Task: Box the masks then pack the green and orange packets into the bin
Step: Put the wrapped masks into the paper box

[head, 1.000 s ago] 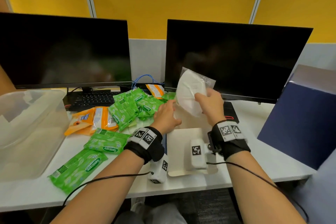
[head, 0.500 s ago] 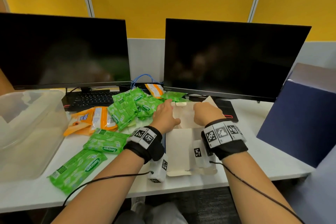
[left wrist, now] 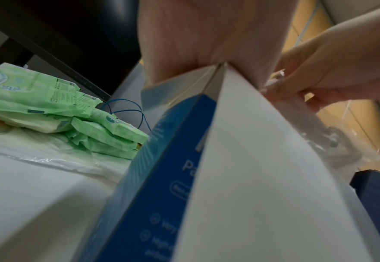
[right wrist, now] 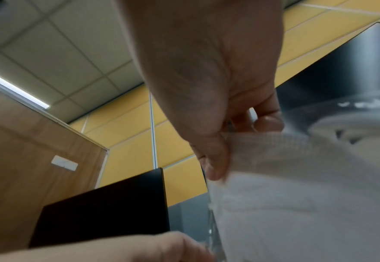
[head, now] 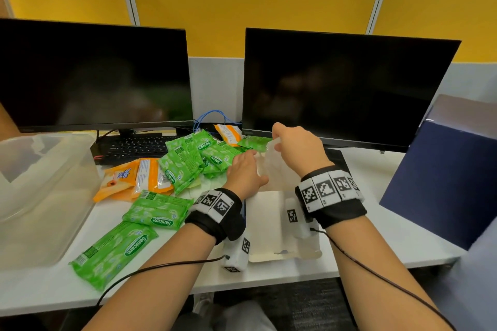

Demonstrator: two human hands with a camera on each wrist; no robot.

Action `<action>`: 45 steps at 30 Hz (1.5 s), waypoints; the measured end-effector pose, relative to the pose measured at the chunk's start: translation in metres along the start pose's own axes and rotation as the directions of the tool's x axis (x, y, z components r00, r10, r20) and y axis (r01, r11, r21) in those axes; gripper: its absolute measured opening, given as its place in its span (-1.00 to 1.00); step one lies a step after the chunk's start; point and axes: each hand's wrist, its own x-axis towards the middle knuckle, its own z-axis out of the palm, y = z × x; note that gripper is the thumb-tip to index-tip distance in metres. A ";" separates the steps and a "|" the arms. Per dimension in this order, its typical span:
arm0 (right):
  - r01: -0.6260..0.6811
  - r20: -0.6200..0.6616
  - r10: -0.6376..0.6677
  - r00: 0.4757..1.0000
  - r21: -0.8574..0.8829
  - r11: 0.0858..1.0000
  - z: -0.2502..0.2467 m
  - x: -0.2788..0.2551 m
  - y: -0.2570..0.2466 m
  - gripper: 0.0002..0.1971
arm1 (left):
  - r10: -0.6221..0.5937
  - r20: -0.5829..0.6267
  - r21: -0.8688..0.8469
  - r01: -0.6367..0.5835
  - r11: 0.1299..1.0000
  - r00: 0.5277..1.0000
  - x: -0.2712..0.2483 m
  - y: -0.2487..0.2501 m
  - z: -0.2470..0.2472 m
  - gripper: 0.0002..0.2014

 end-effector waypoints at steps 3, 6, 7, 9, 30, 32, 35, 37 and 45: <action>0.005 -0.030 -0.006 1.000 -0.042 0.999 -0.010 -0.004 -0.002 -0.79 | -0.001 0.001 -0.008 0.001 1.000 1.000 0.000 0.000 -0.001 -0.33; -0.051 0.009 0.052 0.999 -0.104 0.993 -0.015 -0.007 -0.004 -0.77 | -0.018 -0.016 -0.028 0.018 0.999 1.000 -0.002 0.001 0.000 -0.43; -0.070 0.032 0.074 0.997 -0.113 0.991 -0.015 -0.007 -0.005 -0.75 | -0.026 -0.025 -0.057 0.024 0.998 0.999 -0.003 0.001 0.000 -0.43; -0.079 0.098 0.090 0.991 -0.109 0.991 -0.011 -0.005 -0.007 -0.70 | -0.018 -0.026 -0.094 0.016 0.995 0.999 -0.003 0.001 -0.001 -0.40; -0.575 0.668 0.124 0.734 0.514 0.637 0.060 0.017 -0.030 -0.40 | -0.251 0.104 -0.587 0.263 0.765 0.962 -0.011 0.004 -0.009 -0.37; -0.575 0.670 0.114 0.733 0.522 0.630 0.064 0.018 -0.031 -0.19 | -0.295 0.237 -0.761 0.366 0.537 0.926 -0.006 -0.006 -0.005 -0.24; -0.513 0.620 0.154 0.769 0.457 0.727 0.073 0.019 -0.031 -0.10 | -0.302 0.313 -0.831 0.413 0.372 0.900 -0.010 -0.021 -0.011 -0.31; -0.495 0.593 0.146 0.792 0.483 0.723 0.077 0.021 -0.033 -0.13 | -0.297 0.288 -0.833 0.391 0.392 0.911 -0.007 -0.030 -0.010 -0.49; -0.500 0.553 0.171 0.815 0.524 0.690 0.083 0.022 -0.034 -0.13 | -0.393 0.001 -0.159 0.388 0.908 0.919 0.012 -0.096 -0.011 -0.74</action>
